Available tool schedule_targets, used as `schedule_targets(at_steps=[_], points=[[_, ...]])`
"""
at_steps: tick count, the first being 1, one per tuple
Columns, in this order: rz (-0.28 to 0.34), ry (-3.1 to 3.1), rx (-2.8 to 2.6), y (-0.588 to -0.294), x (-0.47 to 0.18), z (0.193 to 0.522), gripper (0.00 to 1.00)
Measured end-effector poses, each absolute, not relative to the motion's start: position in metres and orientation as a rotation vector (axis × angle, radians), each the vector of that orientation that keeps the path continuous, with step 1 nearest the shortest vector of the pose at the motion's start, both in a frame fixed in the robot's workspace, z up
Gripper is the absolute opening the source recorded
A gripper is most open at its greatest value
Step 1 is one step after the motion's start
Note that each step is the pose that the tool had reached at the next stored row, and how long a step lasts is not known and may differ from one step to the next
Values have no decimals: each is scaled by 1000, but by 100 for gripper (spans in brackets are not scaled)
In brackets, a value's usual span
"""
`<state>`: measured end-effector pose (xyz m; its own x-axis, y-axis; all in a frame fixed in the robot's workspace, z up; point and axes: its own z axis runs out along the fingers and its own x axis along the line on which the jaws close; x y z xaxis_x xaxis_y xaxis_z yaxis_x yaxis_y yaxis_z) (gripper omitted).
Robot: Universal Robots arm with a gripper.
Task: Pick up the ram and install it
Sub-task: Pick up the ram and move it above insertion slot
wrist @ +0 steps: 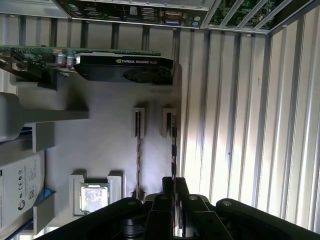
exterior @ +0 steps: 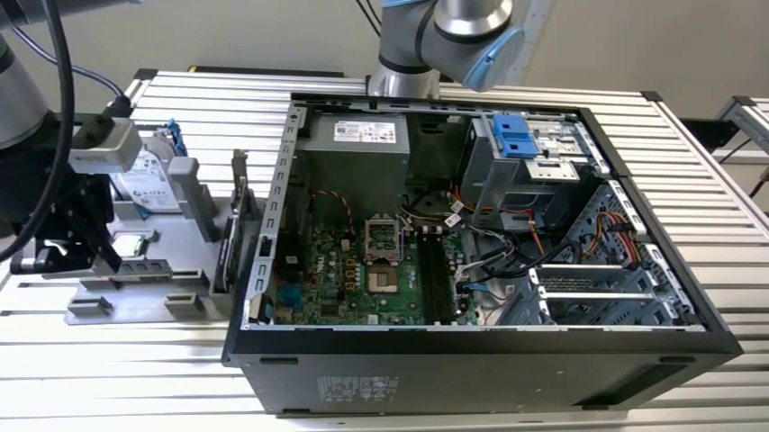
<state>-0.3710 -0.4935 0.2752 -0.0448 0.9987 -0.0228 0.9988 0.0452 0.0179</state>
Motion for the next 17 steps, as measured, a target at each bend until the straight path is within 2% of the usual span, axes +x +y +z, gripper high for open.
schedule_targets(at_steps=[17], points=[[-4,2247,2154,-494,-371,293,0]])
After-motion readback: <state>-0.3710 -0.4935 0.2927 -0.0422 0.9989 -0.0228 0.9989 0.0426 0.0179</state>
